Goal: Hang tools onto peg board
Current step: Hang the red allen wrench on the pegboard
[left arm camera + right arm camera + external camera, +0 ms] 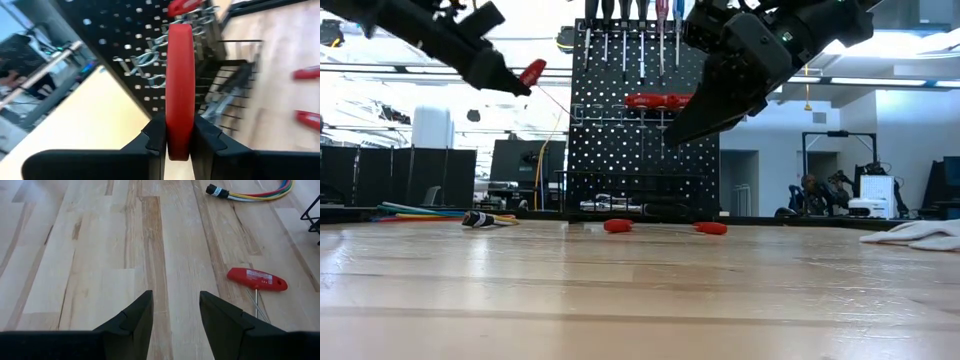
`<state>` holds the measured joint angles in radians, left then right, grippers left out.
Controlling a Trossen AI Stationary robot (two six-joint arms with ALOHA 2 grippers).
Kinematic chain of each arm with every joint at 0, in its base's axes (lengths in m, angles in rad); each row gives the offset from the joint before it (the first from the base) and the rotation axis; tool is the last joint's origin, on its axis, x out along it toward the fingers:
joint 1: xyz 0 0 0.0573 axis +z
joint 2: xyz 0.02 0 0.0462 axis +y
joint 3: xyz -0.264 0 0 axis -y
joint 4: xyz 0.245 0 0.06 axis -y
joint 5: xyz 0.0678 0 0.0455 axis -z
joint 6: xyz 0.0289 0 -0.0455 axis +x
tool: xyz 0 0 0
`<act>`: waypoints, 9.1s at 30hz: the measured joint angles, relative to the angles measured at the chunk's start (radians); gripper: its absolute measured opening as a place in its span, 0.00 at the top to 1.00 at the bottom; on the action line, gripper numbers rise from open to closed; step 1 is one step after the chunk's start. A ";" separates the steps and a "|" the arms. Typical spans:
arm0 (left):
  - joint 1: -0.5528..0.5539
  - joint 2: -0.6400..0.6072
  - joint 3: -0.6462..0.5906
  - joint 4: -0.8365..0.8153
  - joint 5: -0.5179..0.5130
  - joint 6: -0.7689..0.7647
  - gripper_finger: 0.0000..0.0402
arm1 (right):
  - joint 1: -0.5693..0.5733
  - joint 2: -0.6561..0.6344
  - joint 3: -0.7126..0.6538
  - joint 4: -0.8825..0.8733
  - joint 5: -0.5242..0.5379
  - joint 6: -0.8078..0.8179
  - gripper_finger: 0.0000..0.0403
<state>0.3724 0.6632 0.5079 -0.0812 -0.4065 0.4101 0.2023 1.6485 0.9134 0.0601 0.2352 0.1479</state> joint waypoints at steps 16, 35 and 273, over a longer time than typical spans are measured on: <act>-0.128 0.364 0.594 -0.537 -0.238 -0.110 0.89 | -0.019 0.000 0.000 0.006 0.006 0.002 0.59; 0.002 0.708 0.948 -0.884 -0.141 -0.179 0.89 | 0.011 0.000 0.000 0.001 -0.002 -0.001 0.59; -0.717 0.940 0.155 0.372 -0.198 -0.571 0.75 | -0.407 0.305 1.206 -0.935 0.283 -0.259 0.89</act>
<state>-0.3443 1.6035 0.6632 0.2909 -0.6048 -0.1614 -0.2050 1.9535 2.1195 -0.8747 0.5186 -0.1112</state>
